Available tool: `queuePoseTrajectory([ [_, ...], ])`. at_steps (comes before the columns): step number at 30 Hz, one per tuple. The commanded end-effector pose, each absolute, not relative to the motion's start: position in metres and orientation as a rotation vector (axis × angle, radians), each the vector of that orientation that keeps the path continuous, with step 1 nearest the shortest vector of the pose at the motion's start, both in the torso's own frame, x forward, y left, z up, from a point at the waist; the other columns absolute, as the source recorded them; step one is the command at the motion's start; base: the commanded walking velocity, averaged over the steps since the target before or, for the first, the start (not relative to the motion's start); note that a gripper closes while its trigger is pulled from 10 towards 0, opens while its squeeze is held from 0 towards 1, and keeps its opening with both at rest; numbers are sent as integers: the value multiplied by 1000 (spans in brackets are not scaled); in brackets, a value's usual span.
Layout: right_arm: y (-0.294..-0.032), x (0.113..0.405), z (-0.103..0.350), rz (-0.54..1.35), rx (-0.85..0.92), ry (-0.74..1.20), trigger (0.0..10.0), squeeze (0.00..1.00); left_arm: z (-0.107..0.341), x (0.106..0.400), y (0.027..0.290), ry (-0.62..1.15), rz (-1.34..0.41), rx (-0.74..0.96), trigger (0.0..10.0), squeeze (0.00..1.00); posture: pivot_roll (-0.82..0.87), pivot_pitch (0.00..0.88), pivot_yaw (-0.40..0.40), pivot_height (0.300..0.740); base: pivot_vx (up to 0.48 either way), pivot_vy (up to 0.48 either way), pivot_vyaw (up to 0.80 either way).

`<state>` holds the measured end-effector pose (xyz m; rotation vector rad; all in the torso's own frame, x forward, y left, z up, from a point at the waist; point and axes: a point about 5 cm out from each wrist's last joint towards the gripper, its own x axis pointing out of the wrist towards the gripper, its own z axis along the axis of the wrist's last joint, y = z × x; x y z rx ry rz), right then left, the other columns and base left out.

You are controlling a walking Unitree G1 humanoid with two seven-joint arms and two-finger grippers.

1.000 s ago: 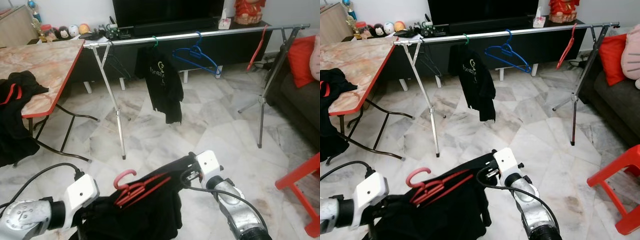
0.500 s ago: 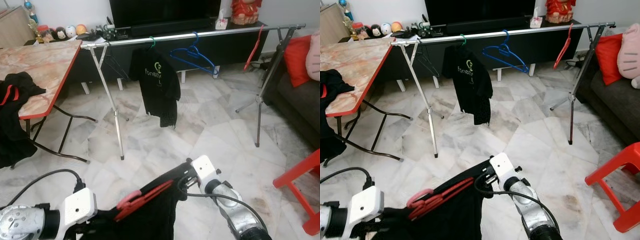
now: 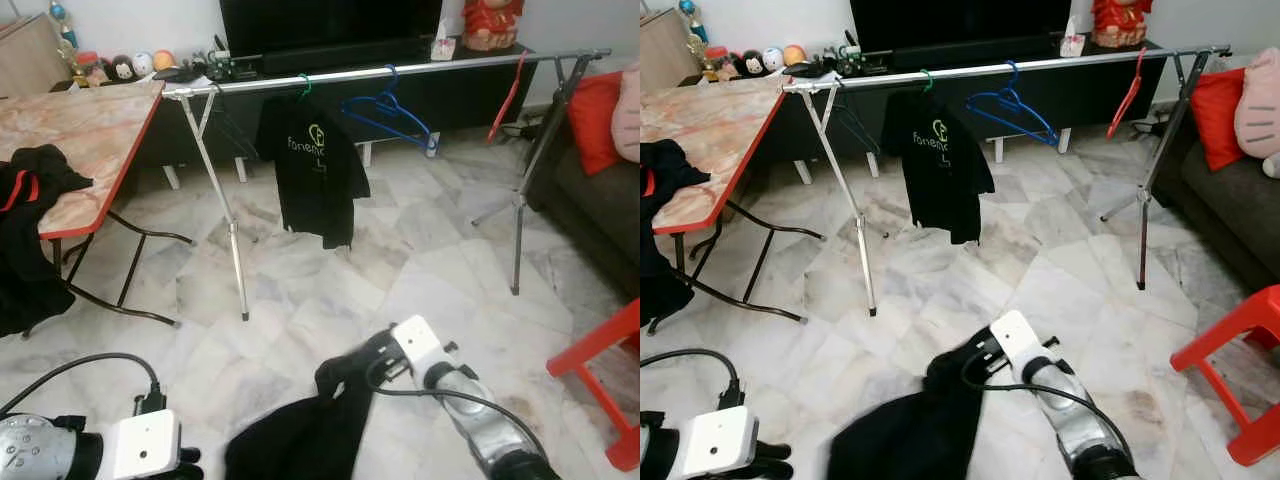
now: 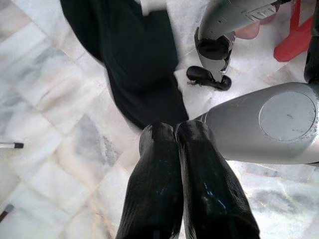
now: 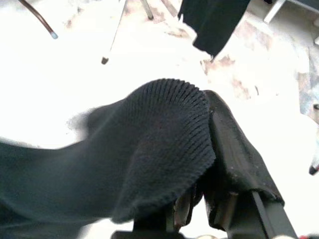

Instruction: Hang hanger

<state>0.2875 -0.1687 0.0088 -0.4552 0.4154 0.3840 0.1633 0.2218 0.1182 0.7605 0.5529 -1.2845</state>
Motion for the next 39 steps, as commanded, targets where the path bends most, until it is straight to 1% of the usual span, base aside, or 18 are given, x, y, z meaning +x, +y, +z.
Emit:
queuePoseTrajectory([
  [1,-165,296,16,418,-499,382,0,0,109,171,224,553,-1245,857,10000,0,-13,9,48,740,0,0,0],
  [2,-165,296,16,418,-499,382,0,0,109,171,224,553,-1245,857,10000,0,-13,9,48,740,0,0,0],
  [3,-165,296,16,418,-498,385,0,0,108,177,222,516,-1204,829,10000,0,-14,8,42,740,0,0,0],
  [7,-165,298,17,413,-488,379,0,0,107,182,218,451,-1133,754,10000,0,-16,10,40,740,0,0,0],
  [11,-165,298,18,412,-484,374,0,0,108,192,218,380,-999,711,10000,0,-17,11,36,740,0,0,0],
  [12,-166,300,19,405,-476,368,0,0,108,198,217,345,-936,694,10000,0,-18,11,36,740,0,0,0],
  [14,-166,301,21,393,-466,359,0,0,109,203,217,319,-882,680,10000,0,-19,11,36,740,0,0,0],
  [15,-167,304,24,382,-453,347,0,0,109,211,218,297,-787,637,10000,0,-19,9,36,740,0,0,0],
  [17,-167,305,26,377,-447,343,0,0,108,215,218,295,-736,607,10000,0,-19,9,36,740,0,0,0],
  [19,-166,310,34,366,-426,312,0,0,105,221,212,258,-626,466,10000,0,-29,7,40,740,0,0,0],
  [24,-165,315,42,357,-416,280,0,0,99,220,203,258,-612,391,10000,0,-32,7,41,740,0,0,0],
  [30,-162,325,57,350,-394,221,0,0,83,204,196,370,-711,370,10000,0,-31,2,45,740,0,0,0],
  [32,-161,325,58,351,-392,218,0,0,83,203,195,375,-713,368,10000,0,-31,2,45,740,0,0,0],
  [34,-156,330,68,354,-359,181,0,0,72,196,197,448,-751,399,10000,0,-29,0,46,740,0,0,0],
  [39,-154,332,73,360,-356,161,0,0,68,194,198,471,-747,400,10000,0,-31,0,47,740,0,0,0],
])
